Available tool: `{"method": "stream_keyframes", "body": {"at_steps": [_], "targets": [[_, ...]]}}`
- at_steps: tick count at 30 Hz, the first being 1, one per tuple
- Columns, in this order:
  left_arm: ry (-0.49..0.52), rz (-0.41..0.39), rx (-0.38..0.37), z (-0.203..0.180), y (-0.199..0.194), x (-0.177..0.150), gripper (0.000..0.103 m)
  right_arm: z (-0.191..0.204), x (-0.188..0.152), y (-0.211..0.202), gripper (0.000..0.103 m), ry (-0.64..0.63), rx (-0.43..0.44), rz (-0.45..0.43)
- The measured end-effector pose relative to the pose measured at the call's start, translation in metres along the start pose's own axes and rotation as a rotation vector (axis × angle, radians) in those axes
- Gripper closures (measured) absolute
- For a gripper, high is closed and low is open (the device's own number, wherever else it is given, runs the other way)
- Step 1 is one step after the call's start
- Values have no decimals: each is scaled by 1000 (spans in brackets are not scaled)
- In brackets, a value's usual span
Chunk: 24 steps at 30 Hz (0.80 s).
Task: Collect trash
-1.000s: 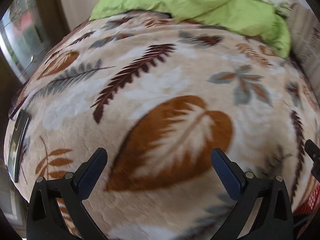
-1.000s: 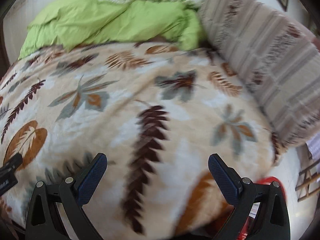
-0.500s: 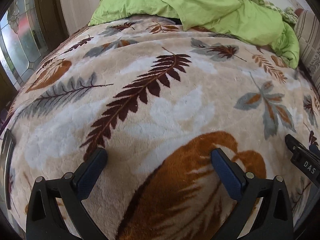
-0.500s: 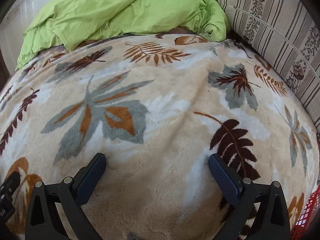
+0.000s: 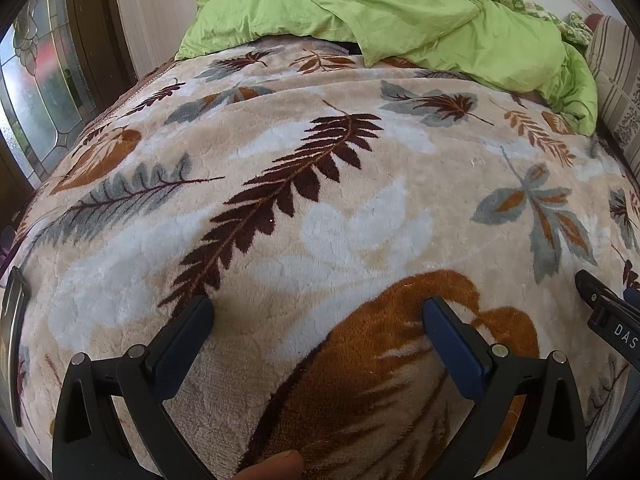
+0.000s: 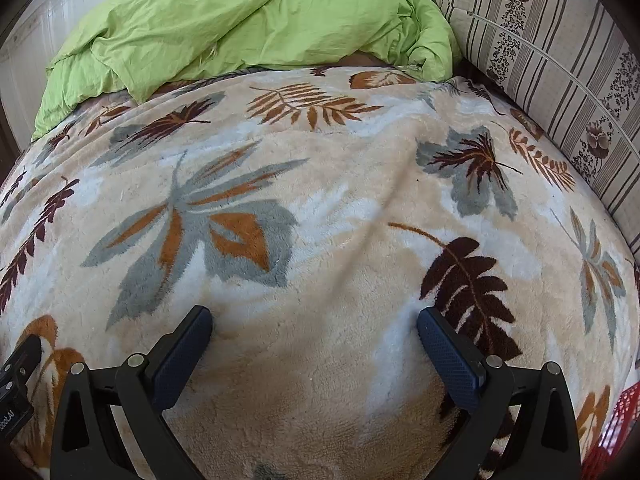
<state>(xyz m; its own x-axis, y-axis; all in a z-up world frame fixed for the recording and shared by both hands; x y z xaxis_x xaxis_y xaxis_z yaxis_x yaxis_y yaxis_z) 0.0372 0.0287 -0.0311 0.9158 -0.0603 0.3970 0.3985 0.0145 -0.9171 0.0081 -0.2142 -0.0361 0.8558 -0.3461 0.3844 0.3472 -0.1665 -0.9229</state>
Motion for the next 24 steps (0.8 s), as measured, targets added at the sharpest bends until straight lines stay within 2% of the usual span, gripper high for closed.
{"method": "stream_keyframes", "body": {"at_steps": [24], "targets": [[0, -7, 1, 0, 0, 1, 0, 0, 0, 0, 1, 1, 0, -1]]}}
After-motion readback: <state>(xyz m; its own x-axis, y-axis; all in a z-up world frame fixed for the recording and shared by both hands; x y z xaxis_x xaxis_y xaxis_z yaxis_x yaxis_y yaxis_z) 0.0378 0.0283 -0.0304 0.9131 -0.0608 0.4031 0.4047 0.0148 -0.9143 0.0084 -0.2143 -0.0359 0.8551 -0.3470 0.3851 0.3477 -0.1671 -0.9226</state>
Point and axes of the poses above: each gripper's, at about its wrist camera, not at the fingertips, and y roughly the way its jaws point, z to its left, x to its top, the point moved 4 cm from there along y, roughly the way its jaws point, and after that the axes turned 15 degrees about z, right-handed, at the moved point
